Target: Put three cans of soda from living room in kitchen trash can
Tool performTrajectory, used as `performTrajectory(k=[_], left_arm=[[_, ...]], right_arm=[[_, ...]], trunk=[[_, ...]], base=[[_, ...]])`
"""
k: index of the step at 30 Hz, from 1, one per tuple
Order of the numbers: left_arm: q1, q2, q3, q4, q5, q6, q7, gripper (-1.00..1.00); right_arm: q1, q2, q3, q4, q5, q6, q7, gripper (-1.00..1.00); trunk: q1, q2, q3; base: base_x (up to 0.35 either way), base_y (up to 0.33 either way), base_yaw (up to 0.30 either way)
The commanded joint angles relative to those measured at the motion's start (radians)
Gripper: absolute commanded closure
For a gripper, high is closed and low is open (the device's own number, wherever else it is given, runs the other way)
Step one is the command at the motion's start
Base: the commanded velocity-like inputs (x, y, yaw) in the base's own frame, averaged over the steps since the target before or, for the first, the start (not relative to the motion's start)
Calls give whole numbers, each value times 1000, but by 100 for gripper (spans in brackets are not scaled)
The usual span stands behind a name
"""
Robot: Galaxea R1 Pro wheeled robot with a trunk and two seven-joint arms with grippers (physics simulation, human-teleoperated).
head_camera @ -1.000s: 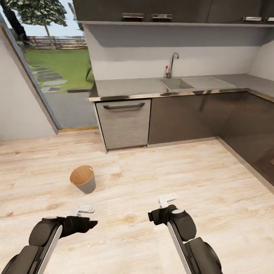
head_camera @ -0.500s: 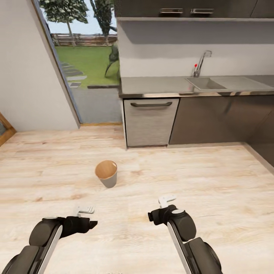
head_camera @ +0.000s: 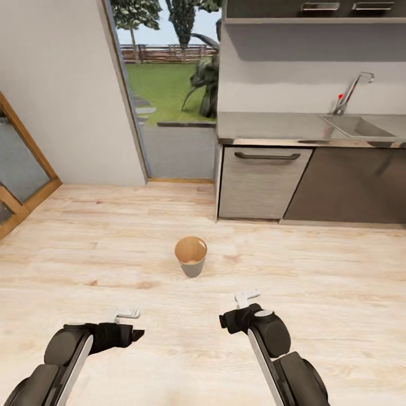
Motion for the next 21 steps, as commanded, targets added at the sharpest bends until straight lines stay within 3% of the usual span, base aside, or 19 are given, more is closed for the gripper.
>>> performTrajectory(k=[1,10,21], left_arm=[[0,0,0,0,-1,0,0,-100],[-1,0,0,5,-2,0,0,-100],[-1,-1,0,10,-7,0,0,-100]], right_arm=[[0,0,0,0,0,0,0,-100],[1,-1,0,-1,-1,0,4,-100],[2,-3,0,-2,-7,0,10,-100]], trunk=[[0,0,-1],[0,0,-11],[0,0,-14]], base=[[208,284,218],[248,271,186],[288,202,36]])
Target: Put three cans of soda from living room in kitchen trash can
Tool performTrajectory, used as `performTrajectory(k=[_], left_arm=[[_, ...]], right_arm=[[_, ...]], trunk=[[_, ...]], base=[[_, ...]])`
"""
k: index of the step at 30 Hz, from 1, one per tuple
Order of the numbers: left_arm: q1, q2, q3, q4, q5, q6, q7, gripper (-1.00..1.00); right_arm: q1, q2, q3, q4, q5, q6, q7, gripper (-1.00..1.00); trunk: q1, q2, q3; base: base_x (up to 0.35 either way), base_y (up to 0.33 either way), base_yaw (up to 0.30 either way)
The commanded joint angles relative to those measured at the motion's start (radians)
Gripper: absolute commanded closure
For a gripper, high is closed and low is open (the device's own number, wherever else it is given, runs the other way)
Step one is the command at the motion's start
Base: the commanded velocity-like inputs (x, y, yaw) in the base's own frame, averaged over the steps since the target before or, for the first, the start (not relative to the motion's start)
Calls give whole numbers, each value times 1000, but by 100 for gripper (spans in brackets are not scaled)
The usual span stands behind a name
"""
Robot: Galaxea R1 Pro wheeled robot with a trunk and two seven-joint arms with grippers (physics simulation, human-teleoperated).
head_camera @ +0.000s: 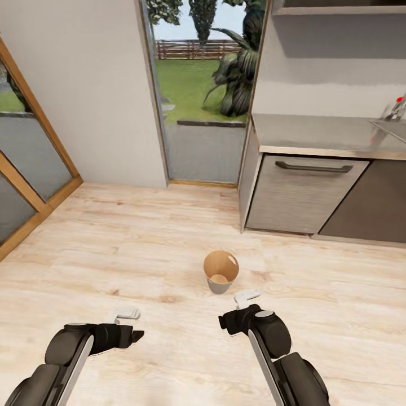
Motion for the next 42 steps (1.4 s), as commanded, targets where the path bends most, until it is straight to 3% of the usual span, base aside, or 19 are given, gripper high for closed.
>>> performTrajectory(k=[1,32,42], left_arm=[[0,0,0,1,0,0,0,-100],[0,0,-1,21,2,0,0,-100],[0,1,0,24,10,0,-1,-100]], right_arm=[[0,0,0,0,0,0,0,-100],[0,4,3,0,-5,0,0,-100],[0,2,44,0,-4,0,-2,-100]], trunk=[[0,0,0],[0,0,28],[0,0,38]], base=[[322,54,4],[319,24,-38],[263,232,0]])
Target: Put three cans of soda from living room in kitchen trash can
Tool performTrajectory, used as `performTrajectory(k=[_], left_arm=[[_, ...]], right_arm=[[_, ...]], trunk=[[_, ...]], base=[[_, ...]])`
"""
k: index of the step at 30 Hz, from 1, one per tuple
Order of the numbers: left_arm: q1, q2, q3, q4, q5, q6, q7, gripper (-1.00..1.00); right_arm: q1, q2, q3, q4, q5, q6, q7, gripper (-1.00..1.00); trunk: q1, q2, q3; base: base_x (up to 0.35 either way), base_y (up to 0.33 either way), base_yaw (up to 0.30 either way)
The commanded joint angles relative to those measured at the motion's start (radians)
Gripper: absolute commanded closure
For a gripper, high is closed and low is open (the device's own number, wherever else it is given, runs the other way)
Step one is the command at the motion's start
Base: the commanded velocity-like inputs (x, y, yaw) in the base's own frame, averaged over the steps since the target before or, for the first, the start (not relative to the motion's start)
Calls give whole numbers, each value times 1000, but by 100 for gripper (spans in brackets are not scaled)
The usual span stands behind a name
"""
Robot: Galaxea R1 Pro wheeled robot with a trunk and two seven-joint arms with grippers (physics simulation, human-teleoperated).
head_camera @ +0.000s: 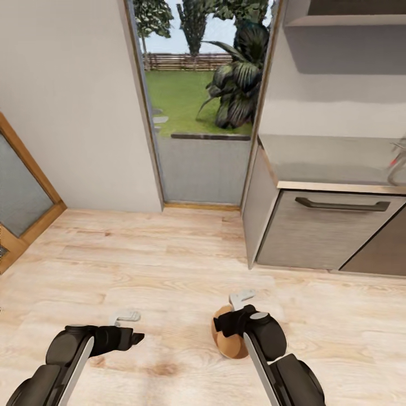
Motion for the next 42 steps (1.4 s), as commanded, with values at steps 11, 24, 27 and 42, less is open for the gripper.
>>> performTrajectory(k=[11,24,27,42], left_arm=[[1,-1,-3,-1,-2,0,1,-100],[1,-1,-3,1,-9,0,4,-100],[1,-1,-5,2,-9,0,6,-100],[1,-1,-8,2,-12,0,10,-100]], right_arm=[[0,0,7,0,0,0,0,-100],[0,0,8,0,0,0,1,-100],[0,0,8,0,0,0,1,-100],[0,0,8,0,-1,0,1,-100]], trunk=[[0,0,1],[0,0,1],[0,0,1],[0,0,1]], base=[[34,191,0],[53,24,0],[285,13,0],[304,-13,0]])
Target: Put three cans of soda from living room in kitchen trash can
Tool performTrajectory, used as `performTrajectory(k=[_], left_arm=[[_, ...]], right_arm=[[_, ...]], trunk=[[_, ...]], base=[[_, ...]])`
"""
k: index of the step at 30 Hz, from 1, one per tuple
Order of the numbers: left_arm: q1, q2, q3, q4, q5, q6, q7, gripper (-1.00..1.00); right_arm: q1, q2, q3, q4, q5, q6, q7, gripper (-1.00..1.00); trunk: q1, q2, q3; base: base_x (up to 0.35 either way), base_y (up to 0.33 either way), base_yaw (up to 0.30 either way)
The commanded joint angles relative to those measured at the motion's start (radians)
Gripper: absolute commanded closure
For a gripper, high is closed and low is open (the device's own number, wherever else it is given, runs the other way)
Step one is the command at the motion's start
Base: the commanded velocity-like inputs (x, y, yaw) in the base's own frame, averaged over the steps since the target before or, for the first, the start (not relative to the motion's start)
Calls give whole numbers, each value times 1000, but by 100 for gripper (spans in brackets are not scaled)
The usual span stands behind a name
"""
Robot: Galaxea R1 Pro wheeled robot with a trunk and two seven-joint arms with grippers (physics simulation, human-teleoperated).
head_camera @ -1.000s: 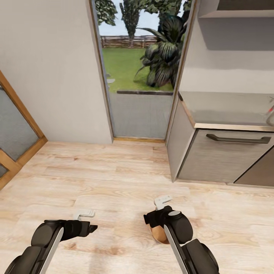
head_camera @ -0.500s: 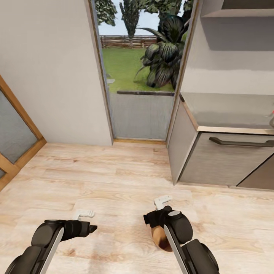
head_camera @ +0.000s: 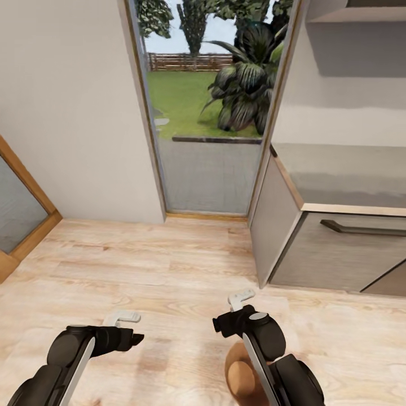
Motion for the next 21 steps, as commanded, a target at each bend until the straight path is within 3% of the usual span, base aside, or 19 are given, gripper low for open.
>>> performTrajectory(k=[1,7,21], left_arm=[[0,0,0,0,0,0,0,-100],[0,-1,-2,1,0,0,0,-100],[0,-4,-3,0,4,0,-1,-100]], right_arm=[[0,0,0,0,0,0,0,-100],[0,0,0,0,0,0,0,-100],[0,0,0,0,1,0,0,-100]], trunk=[[0,0,0],[0,0,0],[0,0,0]], base=[[183,-111,0],[157,-153,0],[16,-16,0]])
